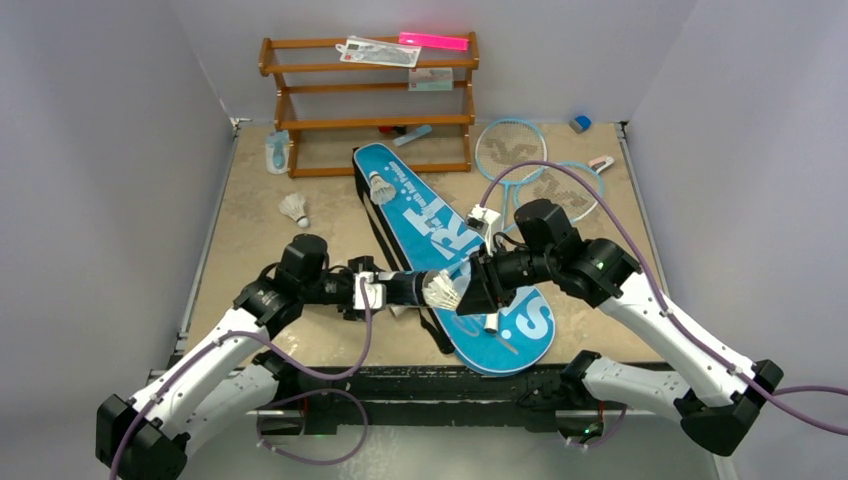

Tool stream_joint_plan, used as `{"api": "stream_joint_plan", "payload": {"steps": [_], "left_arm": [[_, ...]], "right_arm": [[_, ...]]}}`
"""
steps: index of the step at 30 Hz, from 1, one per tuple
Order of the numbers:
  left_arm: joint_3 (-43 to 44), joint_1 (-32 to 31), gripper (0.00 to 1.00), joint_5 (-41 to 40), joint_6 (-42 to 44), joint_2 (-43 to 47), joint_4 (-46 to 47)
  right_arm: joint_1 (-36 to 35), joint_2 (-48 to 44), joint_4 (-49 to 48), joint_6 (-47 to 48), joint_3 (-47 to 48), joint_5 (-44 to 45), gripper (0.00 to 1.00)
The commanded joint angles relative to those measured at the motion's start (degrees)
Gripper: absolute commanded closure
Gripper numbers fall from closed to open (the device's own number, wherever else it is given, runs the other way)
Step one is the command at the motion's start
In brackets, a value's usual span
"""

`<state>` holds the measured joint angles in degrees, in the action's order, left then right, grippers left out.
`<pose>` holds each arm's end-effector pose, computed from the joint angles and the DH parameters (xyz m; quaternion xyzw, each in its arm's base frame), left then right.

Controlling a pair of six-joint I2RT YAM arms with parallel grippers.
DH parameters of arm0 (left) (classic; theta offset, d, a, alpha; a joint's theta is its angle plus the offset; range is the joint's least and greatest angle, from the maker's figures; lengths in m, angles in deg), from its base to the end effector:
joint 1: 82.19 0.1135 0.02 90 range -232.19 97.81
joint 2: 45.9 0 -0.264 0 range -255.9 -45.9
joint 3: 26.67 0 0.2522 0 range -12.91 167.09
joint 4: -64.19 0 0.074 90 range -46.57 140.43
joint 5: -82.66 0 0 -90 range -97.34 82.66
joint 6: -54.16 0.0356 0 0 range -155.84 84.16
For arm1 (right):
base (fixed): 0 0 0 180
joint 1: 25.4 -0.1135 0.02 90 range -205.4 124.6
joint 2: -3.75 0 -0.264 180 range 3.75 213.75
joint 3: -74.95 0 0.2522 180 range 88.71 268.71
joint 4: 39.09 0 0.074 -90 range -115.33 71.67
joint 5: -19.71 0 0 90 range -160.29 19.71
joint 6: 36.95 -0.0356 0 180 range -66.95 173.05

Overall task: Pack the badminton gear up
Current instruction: Place the shuttlecock at the shuttle tube.

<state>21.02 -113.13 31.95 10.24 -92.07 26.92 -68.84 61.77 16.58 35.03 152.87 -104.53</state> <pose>0.1357 -0.1076 0.2513 0.6419 0.5605 -0.2400 0.4651 0.1323 0.1529 0.3628 -0.3180 0.8003 0.4478 0.2405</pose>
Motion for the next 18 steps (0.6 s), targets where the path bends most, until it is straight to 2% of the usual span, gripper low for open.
{"api": "stream_joint_plan", "payload": {"steps": [1, 8, 18], "left_arm": [[0.7, -0.2, 0.71, -0.5, -0.5, -0.7, 1.0], [0.8, -0.2, 0.71, -1.3, -1.0, -1.4, 1.2], [0.7, -0.2, 0.71, 0.1, -1.3, -1.5, 1.3]], "right_arm": [[-0.1, 0.1, 2.3, 1.5, 2.4, -0.2, 0.79], [-0.1, 0.3, 4.0, 2.7, 3.3, 2.2, 0.79], [-0.1, 1.3, 2.7, 3.8, 3.3, -1.5, 0.80]]}}
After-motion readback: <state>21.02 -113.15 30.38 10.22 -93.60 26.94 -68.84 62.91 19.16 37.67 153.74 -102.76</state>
